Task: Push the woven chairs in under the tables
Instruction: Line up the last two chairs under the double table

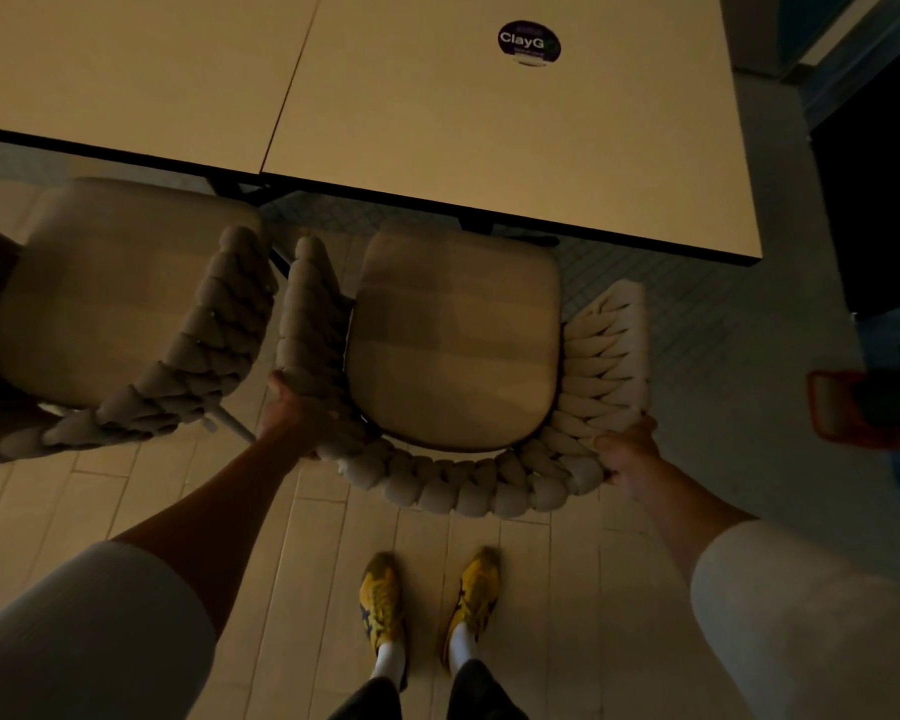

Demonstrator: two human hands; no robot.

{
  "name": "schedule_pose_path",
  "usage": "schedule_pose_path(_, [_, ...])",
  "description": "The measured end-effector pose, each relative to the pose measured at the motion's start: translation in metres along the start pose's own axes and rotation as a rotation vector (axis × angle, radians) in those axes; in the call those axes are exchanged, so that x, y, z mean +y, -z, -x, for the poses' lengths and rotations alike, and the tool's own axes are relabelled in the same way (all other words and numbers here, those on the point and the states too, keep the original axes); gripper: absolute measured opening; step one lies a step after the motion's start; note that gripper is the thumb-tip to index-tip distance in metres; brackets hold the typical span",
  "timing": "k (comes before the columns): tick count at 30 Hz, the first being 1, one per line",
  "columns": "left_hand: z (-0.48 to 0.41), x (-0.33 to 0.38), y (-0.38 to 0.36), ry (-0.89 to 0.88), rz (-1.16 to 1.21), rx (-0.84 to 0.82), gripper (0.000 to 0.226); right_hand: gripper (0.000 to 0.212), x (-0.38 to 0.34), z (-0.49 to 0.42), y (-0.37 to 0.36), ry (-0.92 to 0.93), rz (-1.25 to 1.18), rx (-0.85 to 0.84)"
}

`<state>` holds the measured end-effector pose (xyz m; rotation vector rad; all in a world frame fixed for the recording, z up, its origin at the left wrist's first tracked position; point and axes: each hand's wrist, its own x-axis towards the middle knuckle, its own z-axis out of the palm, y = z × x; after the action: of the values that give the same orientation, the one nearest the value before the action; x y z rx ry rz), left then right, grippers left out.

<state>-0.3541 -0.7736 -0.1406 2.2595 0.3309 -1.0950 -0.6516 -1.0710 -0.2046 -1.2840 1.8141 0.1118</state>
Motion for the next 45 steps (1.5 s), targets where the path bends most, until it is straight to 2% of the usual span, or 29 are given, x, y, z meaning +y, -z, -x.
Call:
schedule_pose_path(4, [0.001, 0.001, -0.001, 0.033, 0.030, -0.022, 0.100, 0.103, -0.002, 0.004, -0.001, 0.022, 0.022, 0.027])
schedule_pose_path(13, [0.000, -0.005, 0.003, 0.012, 0.003, -0.003, 0.110, 0.102, -0.002, 0.006, -0.003, 0.055, 0.114, 0.042])
schedule_pose_path(18, [-0.006, -0.011, 0.003, -0.016, 0.032, -0.020, 0.106, 0.096, -0.002, 0.012, -0.002, 0.043, 0.121, 0.039])
schedule_pose_path(22, [-0.007, -0.014, 0.007, -0.038, 0.048, -0.029, 0.096, 0.100, -0.001, 0.024, 0.003, 0.063, 0.174, 0.019])
schedule_pose_path(25, [0.004, -0.015, 0.018, -0.113, -0.135, 0.029, 0.098, 0.100, -0.002, 0.036, 0.009, 0.097, 0.257, 0.048])
schedule_pose_path(29, [0.027, -0.007, 0.040, -0.227, -0.359, 0.093, 0.092, 0.082, -0.011, 0.067, 0.020, 0.142, 0.338, 0.030])
schedule_pose_path(31, [0.042, 0.003, 0.050, -0.289, -0.461, 0.075, 0.087, 0.069, -0.021, 0.088, 0.025, 0.199, 0.385, -0.006])
schedule_pose_path(34, [0.069, 0.019, 0.061, -0.428, -0.718, 0.033, 0.067, 0.076, -0.032, 0.124, 0.029, 0.286, 0.414, -0.052])
schedule_pose_path(36, [0.085, 0.024, 0.066, -0.501, -0.836, 0.015, 0.056, 0.072, -0.034, 0.152, 0.032, 0.371, 0.436, -0.064])
schedule_pose_path(38, [0.097, 0.022, 0.070, -0.549, -0.970, -0.008, 0.054, 0.067, -0.032, 0.176, 0.035, 0.466, 0.475, -0.066])
schedule_pose_path(41, [0.115, 0.021, 0.073, -0.624, -1.046, -0.047, 0.055, 0.087, -0.021, 0.208, 0.042, 0.518, 0.602, -0.085])
schedule_pose_path(45, [0.142, 0.014, 0.079, -0.590, -1.083, -0.116, 0.061, 0.108, -0.004, 0.233, 0.047, 0.560, 0.694, -0.080])
